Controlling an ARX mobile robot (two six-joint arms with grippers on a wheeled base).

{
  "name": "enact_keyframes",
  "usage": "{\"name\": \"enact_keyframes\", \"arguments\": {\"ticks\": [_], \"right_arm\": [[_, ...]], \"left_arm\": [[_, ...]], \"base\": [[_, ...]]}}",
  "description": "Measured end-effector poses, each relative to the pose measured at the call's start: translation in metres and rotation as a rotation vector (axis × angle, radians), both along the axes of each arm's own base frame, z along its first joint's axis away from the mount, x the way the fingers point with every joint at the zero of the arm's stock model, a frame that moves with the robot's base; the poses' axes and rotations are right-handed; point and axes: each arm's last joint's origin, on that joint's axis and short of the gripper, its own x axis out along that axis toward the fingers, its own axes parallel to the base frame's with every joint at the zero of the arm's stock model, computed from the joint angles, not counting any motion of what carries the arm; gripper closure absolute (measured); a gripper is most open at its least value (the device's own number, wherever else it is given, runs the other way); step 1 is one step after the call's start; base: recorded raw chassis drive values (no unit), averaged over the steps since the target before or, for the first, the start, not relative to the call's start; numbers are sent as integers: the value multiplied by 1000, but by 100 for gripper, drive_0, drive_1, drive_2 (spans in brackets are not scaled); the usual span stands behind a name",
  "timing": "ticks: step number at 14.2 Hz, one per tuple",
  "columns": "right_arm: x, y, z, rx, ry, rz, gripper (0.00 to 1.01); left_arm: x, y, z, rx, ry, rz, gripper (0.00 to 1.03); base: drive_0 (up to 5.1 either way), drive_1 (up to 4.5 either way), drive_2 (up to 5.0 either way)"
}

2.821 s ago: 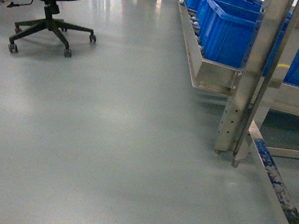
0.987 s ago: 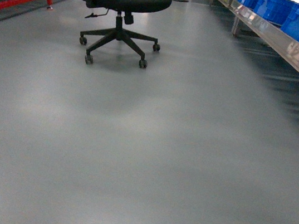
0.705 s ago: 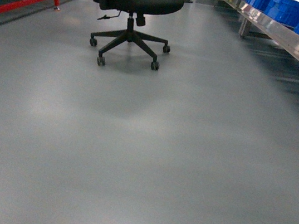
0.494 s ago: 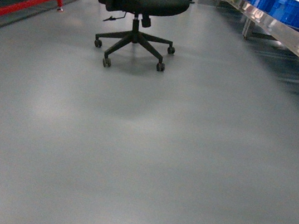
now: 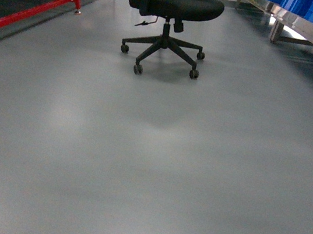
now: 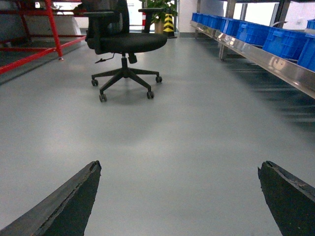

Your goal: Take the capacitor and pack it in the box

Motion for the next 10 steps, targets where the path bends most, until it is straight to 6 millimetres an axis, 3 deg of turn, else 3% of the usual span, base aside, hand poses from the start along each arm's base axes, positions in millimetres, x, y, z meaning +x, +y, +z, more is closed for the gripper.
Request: {"name": "enact_keyframes", "arguments": {"ticks": [10], "right_arm": [[0,0,0,0,2,0,3]], "left_arm": [[0,0,0,0,-1,0,59]], "base": [[-494,252,252]]}}
